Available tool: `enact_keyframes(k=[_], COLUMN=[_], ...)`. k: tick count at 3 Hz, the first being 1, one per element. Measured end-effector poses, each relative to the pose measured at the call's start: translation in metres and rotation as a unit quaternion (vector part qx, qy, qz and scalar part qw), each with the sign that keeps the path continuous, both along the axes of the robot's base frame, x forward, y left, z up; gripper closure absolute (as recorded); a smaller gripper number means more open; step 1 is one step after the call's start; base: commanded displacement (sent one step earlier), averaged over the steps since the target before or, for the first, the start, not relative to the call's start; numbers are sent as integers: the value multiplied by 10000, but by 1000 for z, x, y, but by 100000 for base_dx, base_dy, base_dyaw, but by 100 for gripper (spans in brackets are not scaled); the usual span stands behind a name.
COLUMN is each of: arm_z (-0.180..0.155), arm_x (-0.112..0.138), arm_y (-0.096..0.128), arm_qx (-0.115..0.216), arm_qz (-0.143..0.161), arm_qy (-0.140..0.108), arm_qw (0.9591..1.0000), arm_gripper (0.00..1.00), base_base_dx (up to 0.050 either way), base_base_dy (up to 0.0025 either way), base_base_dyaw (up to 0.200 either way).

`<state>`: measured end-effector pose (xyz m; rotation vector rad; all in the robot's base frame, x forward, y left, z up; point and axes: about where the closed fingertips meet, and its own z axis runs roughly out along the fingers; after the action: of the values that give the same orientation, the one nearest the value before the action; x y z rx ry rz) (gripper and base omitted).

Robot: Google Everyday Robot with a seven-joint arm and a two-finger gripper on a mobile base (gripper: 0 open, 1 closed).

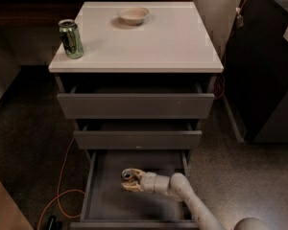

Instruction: Place orange can into bottom drawer

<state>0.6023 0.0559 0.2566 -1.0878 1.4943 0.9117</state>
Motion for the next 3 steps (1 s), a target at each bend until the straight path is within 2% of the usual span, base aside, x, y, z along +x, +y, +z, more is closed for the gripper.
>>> enact_keyframes(k=[2, 3], arm_z=[-39, -52], arm_x=[15, 18], arm_y=[12, 17], arm_qx=[129, 121], arm_qz=[167, 232], arm_qy=[23, 22], arm_qw=[9998, 9997], arm_gripper=[100, 86], base_base_dx=[0, 0], base_base_dy=[0, 0], base_base_dyaw=[0, 0])
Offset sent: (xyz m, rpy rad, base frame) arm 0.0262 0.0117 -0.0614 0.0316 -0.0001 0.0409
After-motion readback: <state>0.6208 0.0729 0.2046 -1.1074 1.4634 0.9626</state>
